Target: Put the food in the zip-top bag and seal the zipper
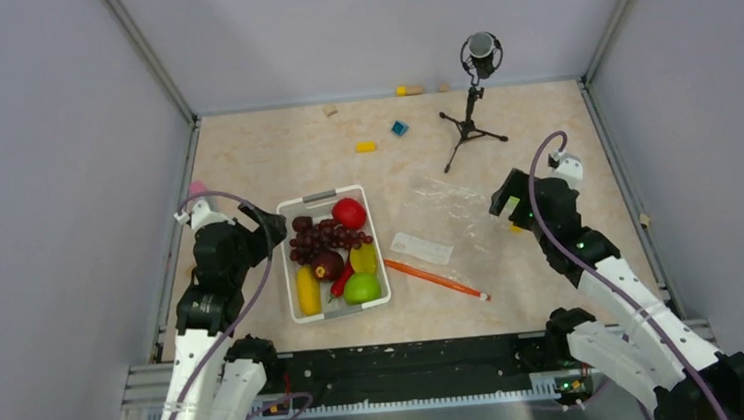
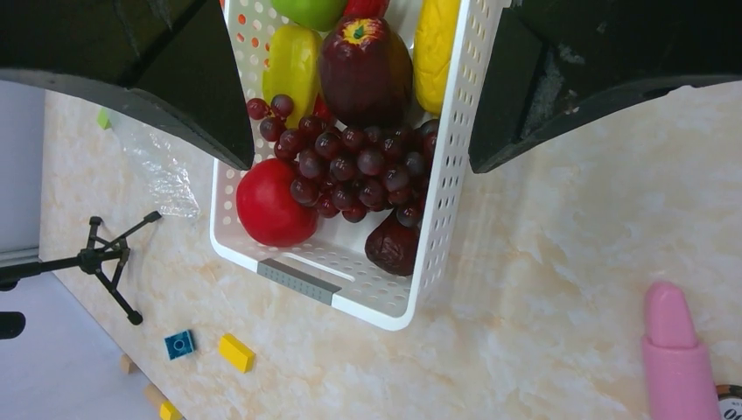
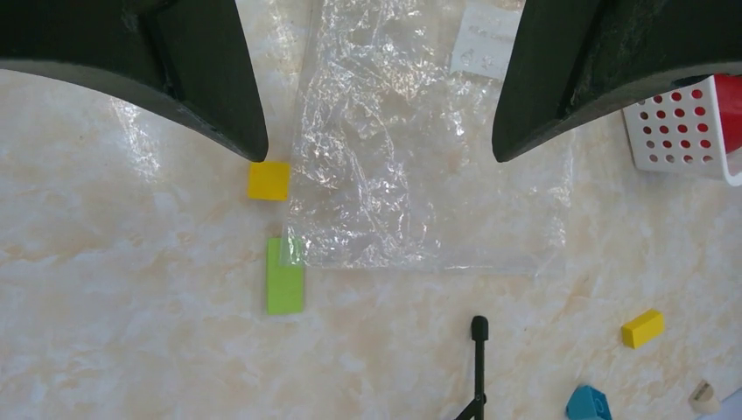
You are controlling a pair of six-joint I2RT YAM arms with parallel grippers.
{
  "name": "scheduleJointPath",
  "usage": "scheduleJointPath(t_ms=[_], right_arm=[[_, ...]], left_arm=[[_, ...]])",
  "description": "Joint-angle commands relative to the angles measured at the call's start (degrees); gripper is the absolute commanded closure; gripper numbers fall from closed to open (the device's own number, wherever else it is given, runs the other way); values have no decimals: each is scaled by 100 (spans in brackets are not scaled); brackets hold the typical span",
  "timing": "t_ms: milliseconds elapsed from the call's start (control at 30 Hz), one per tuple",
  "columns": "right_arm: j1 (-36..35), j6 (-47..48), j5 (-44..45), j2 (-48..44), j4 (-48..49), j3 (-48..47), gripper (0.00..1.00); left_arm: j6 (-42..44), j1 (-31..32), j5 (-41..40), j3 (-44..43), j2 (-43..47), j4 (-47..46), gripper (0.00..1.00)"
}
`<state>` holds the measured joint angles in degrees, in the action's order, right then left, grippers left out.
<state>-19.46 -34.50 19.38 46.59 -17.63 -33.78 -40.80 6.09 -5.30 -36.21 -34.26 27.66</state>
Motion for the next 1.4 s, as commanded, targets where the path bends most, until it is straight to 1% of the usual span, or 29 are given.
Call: scheduleJointPath(t_ms=[0,100,167,267,300,333,367,467,500,567,633,700,800,900,1033,1367], right_arm=[[-28,288,-383,-277,248,32,1],[-25,420,-999,-532,785,314,1],[-29,584,-1518,-662,978,414,1],[-146,1022,-2542,-592,1001,325,1],[-373,1172,-2615,-495,941,244,1],[-761,1356,-2400,-331,798,123,1],[-1255,1598,-1935,-131,617,-17,1],[-3001,2294,-177,737,171,-448,1],[-3418,2522,263,1119,47,-593,1],[-4040,3026,676,1871,-174,-840,1],[-4395,3393,767,2636,-363,-1074,1],[-4531,3762,790,3294,-542,-1383,4],[-4564,3879,1007,4086,-682,-1626,9],[-4559,3894,1332,4410,-602,-1676,11],[-4563,3870,1494,4448,-376,-1549,13],[-4553,3843,1381,3938,39,-1301,22]], left_arm=[[56,-20,210,-135,-17,-113,2],[92,-20,312,-50,-13,-260,2],[110,-20,425,41,-22,-440,2],[142,-20,786,152,-91,-768,2],[148,-20,894,180,-133,-880,2],[150,-20,987,197,-197,-977,2],[186,-20,1072,210,-260,-1064,2],[284,-12,1231,205,-422,-1139,2],[326,-11,1237,211,-458,-1136,2],[390,-11,1205,227,-491,-1115,2],[426,-2,1177,251,-494,-1119,2],[459,2,1175,254,-485,-1101,2],[475,-2,1183,287,-446,-1083,2],[470,6,1191,297,-395,-1076,2],[466,7,1196,320,-377,-1092,2],[466,7,1244,347,-441,-1157,2]])
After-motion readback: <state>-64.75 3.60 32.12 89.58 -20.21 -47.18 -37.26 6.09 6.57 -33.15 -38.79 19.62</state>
